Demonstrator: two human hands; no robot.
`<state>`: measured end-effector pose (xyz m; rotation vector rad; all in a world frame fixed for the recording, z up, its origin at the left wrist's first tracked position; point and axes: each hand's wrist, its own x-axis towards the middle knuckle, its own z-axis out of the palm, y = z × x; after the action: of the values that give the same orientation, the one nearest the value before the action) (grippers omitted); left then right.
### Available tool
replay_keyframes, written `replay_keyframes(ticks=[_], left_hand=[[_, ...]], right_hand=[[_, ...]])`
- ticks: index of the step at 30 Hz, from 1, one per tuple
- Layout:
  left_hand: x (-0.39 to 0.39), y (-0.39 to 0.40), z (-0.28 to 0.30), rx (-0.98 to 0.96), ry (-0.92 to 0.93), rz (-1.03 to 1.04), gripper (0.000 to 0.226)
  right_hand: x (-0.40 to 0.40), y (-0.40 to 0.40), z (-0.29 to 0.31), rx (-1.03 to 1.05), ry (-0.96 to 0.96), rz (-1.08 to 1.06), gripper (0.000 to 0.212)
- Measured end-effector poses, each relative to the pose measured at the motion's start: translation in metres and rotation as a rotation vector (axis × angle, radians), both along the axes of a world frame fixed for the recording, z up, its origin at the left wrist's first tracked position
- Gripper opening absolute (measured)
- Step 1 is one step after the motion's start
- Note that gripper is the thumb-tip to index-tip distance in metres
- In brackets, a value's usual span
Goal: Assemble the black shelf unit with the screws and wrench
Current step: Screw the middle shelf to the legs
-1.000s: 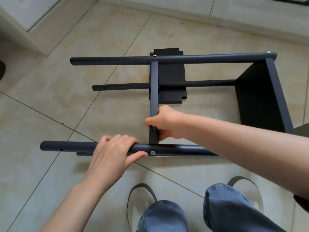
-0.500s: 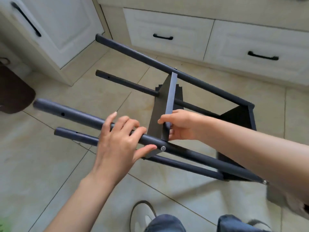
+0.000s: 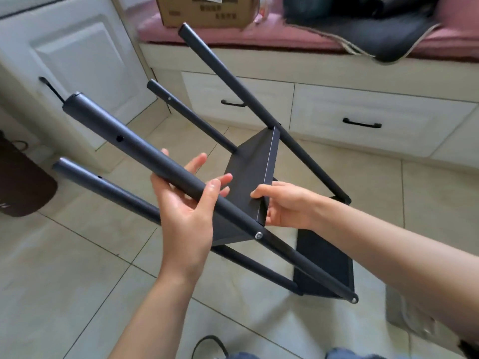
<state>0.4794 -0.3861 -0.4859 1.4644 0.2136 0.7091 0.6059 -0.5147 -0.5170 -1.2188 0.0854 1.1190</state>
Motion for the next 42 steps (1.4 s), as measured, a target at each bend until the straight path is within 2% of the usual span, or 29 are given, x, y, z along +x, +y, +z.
replay_keyframes(ticks=[4,8,11,13,15,18,20,23,27,30,33,36,39,42], left_hand=[[0.005,-0.007,0.003,0.029,-0.026,-0.096,0.056],[0.009,-0.024,0.012,0.083,-0.049,-0.174,0.057],[0.014,-0.039,0.018,0.114,-0.054,-0.201,0.056],[0.016,-0.050,0.022,0.151,-0.040,-0.223,0.056],[0.017,-0.062,0.025,0.188,-0.034,-0.245,0.057],[0.014,-0.081,0.031,0.240,0.005,-0.227,0.057],[0.012,-0.089,0.034,0.357,0.018,-0.125,0.053],[0.008,-0.102,0.038,0.513,0.023,-0.034,0.048],[0.002,-0.110,0.043,0.493,0.103,-0.043,0.046],[-0.012,-0.098,0.046,0.646,0.140,-0.095,0.035],[-0.020,-0.088,0.047,0.793,0.133,-0.138,0.034],[-0.024,-0.079,0.050,0.845,0.081,-0.010,0.027],[-0.029,-0.060,0.047,0.890,0.027,0.253,0.024],[-0.030,-0.034,0.040,0.933,0.017,0.530,0.040]], right_hand=[[0.002,-0.016,0.001,-0.007,-0.025,0.005,0.045],[-0.001,-0.035,0.011,-0.079,-0.112,-0.026,0.035],[-0.009,-0.056,0.025,-0.303,-0.354,-0.022,0.038],[-0.018,-0.076,0.036,-0.499,-0.602,-0.037,0.042],[-0.029,-0.095,0.053,-0.582,-0.840,-0.061,0.040],[-0.052,-0.117,0.083,-0.437,-0.967,-0.045,0.041],[-0.065,-0.125,0.103,-0.315,-0.982,-0.036,0.042],[-0.076,-0.123,0.133,-0.212,-1.112,-0.073,0.046],[-0.082,-0.104,0.154,-0.221,-1.273,-0.075,0.040],[-0.082,-0.090,0.156,-0.261,-1.298,-0.083,0.037],[-0.078,-0.080,0.158,-0.344,-1.339,-0.080,0.030],[-0.076,-0.076,0.158,-0.359,-1.350,-0.093,0.018],[-0.075,-0.078,0.155,-0.352,-1.340,-0.088,0.017],[-0.075,-0.081,0.151,-0.342,-1.310,-0.088,0.020]])
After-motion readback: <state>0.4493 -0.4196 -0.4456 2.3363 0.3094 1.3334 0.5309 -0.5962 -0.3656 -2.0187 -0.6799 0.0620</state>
